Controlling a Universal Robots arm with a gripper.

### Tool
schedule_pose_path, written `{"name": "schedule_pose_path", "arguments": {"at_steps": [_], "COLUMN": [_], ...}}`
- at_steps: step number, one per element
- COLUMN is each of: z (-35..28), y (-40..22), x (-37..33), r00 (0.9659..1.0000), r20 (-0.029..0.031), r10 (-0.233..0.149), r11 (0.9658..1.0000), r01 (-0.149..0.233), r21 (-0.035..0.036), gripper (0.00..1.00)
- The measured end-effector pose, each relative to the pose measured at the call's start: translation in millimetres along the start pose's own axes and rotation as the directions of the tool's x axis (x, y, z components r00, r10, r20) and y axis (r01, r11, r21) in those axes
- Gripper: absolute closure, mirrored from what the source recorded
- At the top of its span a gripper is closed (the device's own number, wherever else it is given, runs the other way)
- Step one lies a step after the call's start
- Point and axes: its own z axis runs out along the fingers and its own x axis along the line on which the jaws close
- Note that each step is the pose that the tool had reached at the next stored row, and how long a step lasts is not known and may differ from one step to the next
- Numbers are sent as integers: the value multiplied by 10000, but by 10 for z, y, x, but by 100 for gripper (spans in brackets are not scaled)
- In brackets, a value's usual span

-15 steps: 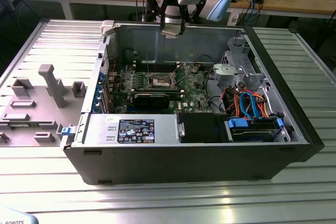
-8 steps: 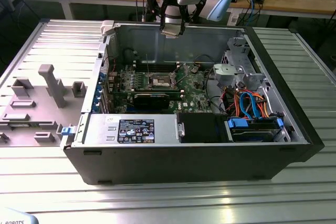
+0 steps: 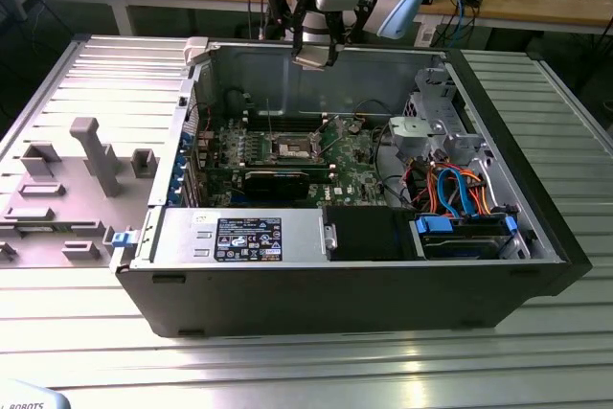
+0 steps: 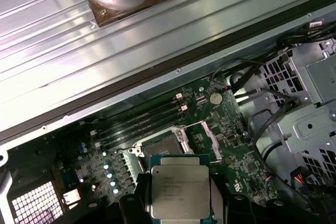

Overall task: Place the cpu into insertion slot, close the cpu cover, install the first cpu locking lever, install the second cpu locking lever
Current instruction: 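Place the cpu into insertion slot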

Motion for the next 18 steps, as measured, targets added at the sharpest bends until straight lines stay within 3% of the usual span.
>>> {"name": "schedule_pose_path", "arguments": {"at_steps": [15, 18], "z": [2, 4], "y": [0, -1], "x": [0, 1], "r00": [10000, 9995], "r20": [4, 27], "r10": [35, 307], "r11": [10000, 9995], "r01": [-35, -307], "r21": [-1, -7], "gripper": [46, 46]}}
